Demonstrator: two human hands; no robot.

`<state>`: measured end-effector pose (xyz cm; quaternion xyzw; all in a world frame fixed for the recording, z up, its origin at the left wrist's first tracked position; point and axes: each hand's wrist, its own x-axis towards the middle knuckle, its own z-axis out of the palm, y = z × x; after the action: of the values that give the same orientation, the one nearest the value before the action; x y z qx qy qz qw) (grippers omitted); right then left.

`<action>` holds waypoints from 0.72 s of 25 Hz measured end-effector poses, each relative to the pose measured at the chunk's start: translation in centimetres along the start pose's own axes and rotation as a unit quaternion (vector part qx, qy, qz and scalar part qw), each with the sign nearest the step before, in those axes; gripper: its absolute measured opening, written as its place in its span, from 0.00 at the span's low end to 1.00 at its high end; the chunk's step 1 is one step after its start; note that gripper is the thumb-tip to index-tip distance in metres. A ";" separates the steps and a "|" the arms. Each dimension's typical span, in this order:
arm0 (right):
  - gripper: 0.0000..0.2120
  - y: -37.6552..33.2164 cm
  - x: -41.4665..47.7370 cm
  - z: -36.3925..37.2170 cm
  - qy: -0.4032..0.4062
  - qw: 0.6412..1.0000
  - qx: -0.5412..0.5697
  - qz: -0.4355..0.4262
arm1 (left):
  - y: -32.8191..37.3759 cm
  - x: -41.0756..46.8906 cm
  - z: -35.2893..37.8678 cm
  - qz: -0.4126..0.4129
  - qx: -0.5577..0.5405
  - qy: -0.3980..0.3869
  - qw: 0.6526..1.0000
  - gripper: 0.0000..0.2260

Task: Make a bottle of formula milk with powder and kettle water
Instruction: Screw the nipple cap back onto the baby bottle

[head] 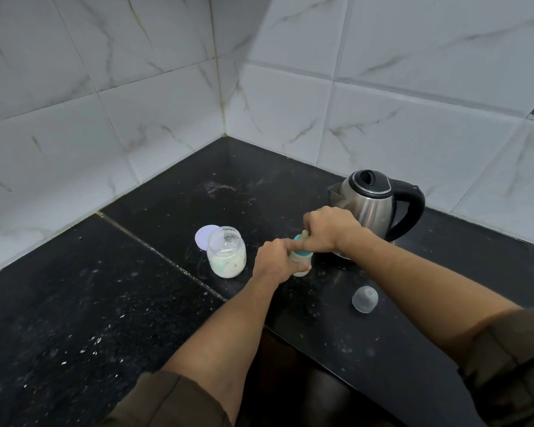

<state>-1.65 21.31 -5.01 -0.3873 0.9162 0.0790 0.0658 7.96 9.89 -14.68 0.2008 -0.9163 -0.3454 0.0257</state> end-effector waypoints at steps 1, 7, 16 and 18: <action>0.29 0.1 0.0 -0.3 -0.030 0.999 0.030 -0.026 | 0.0 0.0 -0.1 -0.003 0.001 -0.003 1.000 0.19; 0.27 -0.8 -0.1 -0.4 -0.015 0.999 -0.034 -0.004 | 0.1 -0.2 -0.1 -0.002 0.003 -0.001 1.000 0.20; 0.25 -0.8 0.2 -0.9 -0.064 0.998 0.025 -0.016 | 0.3 -0.1 -0.1 -0.007 0.000 -0.012 1.000 0.23; 0.26 -1.1 0.4 -0.9 -0.062 0.998 0.013 -0.005 | 0.3 0.1 -0.2 -0.002 0.004 -0.016 1.000 0.22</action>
<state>-1.19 20.15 -4.33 -0.3854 0.9093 0.0908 0.1283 7.79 9.93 -14.29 0.1975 -0.9175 -0.3452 0.0096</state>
